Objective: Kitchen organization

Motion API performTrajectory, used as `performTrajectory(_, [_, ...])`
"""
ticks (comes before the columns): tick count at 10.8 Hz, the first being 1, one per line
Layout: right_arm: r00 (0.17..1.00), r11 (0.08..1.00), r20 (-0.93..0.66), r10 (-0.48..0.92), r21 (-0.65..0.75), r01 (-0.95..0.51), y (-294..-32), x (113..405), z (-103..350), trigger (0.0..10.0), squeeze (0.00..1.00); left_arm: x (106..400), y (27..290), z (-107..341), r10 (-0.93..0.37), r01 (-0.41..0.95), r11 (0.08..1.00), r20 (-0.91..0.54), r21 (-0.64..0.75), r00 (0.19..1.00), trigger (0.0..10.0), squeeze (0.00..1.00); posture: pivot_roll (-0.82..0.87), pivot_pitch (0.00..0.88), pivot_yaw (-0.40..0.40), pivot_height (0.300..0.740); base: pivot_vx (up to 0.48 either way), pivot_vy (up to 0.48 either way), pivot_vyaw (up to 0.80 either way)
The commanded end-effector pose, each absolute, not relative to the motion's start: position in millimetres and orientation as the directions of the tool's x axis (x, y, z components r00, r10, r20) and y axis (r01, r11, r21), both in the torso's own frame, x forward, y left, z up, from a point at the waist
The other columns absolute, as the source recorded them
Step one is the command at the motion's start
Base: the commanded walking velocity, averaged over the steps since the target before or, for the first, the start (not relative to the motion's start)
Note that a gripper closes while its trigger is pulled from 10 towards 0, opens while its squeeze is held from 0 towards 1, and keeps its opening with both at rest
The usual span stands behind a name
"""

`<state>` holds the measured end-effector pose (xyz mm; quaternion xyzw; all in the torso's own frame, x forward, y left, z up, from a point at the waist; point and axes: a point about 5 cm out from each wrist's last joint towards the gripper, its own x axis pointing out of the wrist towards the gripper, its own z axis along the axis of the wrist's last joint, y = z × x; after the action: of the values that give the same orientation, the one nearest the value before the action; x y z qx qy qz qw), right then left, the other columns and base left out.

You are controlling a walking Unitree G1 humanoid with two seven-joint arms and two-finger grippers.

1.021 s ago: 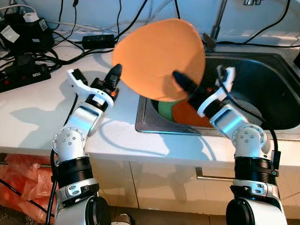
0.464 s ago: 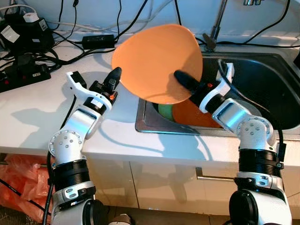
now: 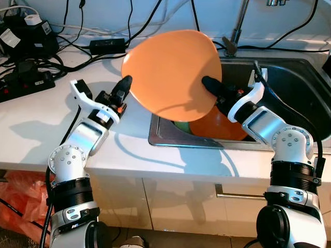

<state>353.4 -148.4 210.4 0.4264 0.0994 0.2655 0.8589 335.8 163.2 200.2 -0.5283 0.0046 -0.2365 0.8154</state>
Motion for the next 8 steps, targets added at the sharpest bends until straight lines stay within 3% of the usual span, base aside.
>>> performTrajectory(1, [0.832,0.478,0.063,0.552,0.793,-0.377,-148.3,350.5,211.7,0.0,0.00,332.4,160.4,207.9,-0.434,0.459,0.280,0.315,-0.843,0.844,0.0,0.00,0.11,0.060,0.032,0.740,0.000,0.000,0.00])
performTrajectory(5, [0.819,0.439,0.084,0.568,0.810,-0.388,-146.7,346.5,212.6,0.0,0.00,328.3,153.3,200.0,-0.507,0.489,0.260,0.314,-0.833,0.803,0.0,0.00,0.11,0.061,0.031,0.740,0.000,0.000,0.00])
performTrajectory(6, [0.819,0.435,0.086,0.567,0.813,-0.387,-146.5,346.1,213.0,0.0,0.00,328.9,152.0,197.8,-0.514,0.485,0.277,0.299,-0.829,0.804,0.5,0.00,0.11,0.061,0.030,0.740,0.000,0.000,0.00])
performTrajectory(8, [0.823,0.432,0.086,0.561,0.817,-0.381,-146.2,346.1,213.2,0.0,0.00,328.7,146.6,191.6,-0.546,0.479,0.313,0.257,-0.820,0.797,0.0,0.00,0.11,0.060,0.029,0.740,0.000,0.000,0.00])
